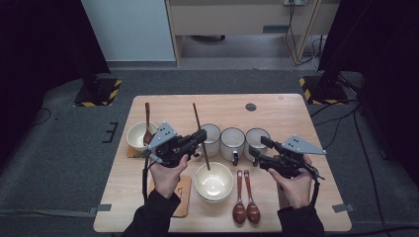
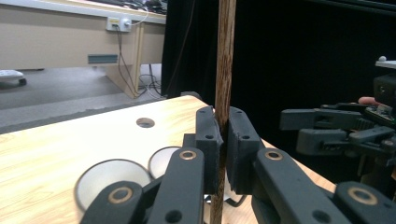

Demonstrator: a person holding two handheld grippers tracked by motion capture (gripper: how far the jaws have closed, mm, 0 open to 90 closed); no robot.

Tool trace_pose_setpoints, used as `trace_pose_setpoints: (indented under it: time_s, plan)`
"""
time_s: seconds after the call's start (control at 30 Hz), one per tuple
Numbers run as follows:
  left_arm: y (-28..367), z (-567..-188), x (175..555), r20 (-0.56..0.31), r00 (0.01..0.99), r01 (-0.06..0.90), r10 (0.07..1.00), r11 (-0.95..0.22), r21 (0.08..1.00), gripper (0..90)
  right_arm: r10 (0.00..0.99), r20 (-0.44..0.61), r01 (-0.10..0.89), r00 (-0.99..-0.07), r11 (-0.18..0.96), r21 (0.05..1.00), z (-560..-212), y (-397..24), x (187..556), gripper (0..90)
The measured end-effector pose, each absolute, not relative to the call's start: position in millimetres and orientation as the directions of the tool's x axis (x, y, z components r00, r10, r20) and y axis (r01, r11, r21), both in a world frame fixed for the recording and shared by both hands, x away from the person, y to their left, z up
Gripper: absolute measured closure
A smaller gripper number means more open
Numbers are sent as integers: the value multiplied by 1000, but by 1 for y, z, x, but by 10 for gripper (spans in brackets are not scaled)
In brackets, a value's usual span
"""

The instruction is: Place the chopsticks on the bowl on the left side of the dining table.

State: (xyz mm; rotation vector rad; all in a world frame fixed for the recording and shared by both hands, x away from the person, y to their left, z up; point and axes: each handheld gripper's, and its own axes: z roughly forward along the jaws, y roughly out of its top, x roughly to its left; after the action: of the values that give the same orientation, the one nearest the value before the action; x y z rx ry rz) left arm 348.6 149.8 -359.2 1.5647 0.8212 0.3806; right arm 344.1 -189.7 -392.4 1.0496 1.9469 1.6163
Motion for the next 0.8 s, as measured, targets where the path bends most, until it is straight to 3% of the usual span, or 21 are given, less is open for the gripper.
trace_pose_setpoints:
  time_s: [0.8]
  plan:
    - [221,-363,354,-250,594,297,765,80,951,839,884,96,387,-458,101,917,-435,-249,361,305]
